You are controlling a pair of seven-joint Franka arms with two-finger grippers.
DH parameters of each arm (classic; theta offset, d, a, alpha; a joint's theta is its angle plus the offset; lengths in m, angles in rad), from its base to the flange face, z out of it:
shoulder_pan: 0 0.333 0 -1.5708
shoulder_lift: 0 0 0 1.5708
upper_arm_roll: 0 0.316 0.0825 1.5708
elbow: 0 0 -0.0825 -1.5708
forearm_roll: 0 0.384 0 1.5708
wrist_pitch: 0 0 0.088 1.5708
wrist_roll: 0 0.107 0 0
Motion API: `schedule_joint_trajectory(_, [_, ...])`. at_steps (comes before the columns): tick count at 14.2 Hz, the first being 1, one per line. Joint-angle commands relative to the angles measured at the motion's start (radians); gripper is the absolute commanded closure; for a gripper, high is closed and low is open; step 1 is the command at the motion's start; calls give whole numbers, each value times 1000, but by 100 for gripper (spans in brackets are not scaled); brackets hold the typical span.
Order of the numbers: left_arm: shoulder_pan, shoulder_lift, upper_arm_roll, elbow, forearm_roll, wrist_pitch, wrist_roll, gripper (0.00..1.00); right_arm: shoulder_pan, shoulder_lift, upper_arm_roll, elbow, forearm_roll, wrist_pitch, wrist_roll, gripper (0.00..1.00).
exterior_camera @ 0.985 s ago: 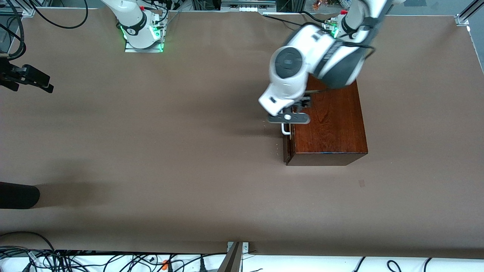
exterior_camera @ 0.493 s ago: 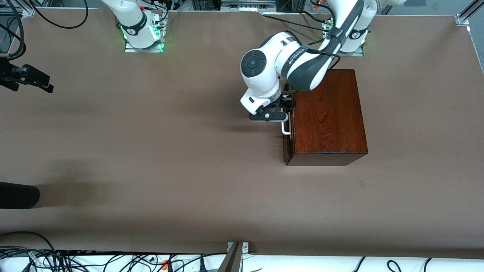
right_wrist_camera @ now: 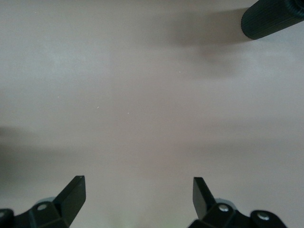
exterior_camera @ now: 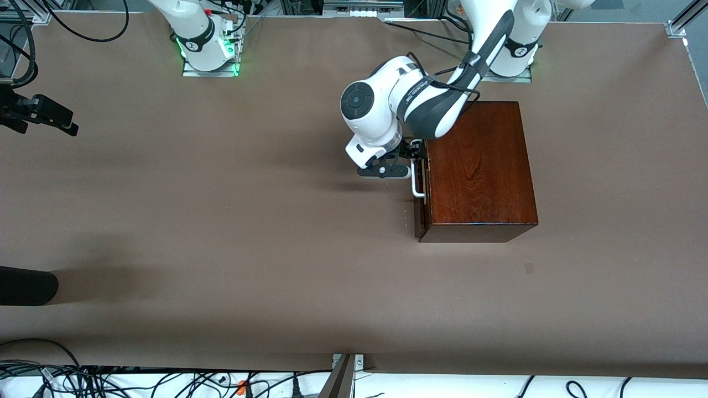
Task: Open drawer, take yellow block, close drawer
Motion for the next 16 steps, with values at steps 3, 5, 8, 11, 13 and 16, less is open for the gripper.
schedule_joint_trajectory(3, [-12, 20, 9, -9, 31, 0, -18, 0, -13, -18, 9, -1, 10, -15, -14, 0])
schedule_joint_trajectory(5, [-10, 21, 9, -31, 30, 41, -18, 0, -13, -18, 7, -1, 10, -15, -14, 0])
schedule_joint_trajectory(8, [-12, 23, 9, -43, 30, 63, -39, 0, -13, -18, 7, -1, 10, -15, -14, 0])
schedule_joint_trajectory(11, [-15, 37, 8, -46, 31, 90, -76, 0, -13, -18, 7, -1, 10, -15, -14, 0])
schedule_joint_trajectory(13, [-16, 47, 8, -43, 30, 98, -91, 0, -13, -18, 7, -1, 10, -15, -14, 0])
schedule_joint_trajectory(16, [-24, 47, 8, -42, 27, 133, -111, 0, -13, -18, 12, -1, 10, -15, -14, 0])
